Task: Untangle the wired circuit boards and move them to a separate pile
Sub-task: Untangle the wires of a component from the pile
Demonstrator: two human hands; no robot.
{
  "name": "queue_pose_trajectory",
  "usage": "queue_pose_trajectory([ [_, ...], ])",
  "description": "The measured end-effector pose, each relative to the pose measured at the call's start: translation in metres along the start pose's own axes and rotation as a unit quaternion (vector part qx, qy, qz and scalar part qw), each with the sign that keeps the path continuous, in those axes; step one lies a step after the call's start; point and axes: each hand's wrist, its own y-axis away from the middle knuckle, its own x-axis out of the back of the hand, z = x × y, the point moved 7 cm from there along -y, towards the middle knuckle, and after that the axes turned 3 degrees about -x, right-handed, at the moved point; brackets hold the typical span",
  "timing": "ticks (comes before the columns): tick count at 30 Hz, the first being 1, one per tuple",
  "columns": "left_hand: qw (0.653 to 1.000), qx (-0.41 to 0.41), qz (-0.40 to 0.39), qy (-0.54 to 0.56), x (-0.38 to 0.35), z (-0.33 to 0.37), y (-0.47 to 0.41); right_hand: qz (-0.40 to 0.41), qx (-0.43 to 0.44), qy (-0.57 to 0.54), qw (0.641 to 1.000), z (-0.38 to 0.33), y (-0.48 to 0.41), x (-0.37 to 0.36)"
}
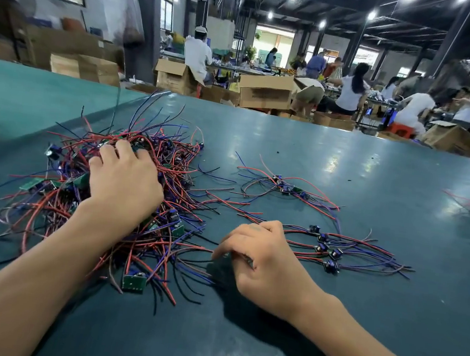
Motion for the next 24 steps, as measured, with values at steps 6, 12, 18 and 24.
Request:
queue_pose_trajectory([
  [6,0.996,-0.039,0.078,0.023,0.012,0.0,-0.003,-0.012,-0.033,-0.022,0.999,0.011,-0.001,0.006],
  [12,0.984,-0.074,0.159,0.029,0.024,0.012,0.004,-0.004,-0.05,-0.034,0.998,0.015,-0.002,0.008],
  [18,0.942,-0.253,0.121,0.184,0.025,0.031,0.005,-0.014,-0.06,-0.038,0.997,0.017,-0.002,0.007],
  [24,0.917,-0.373,0.047,0.137,0.007,0.07,0.024,-0.013,-0.06,-0.037,0.997,0.017,-0.002,0.007],
])
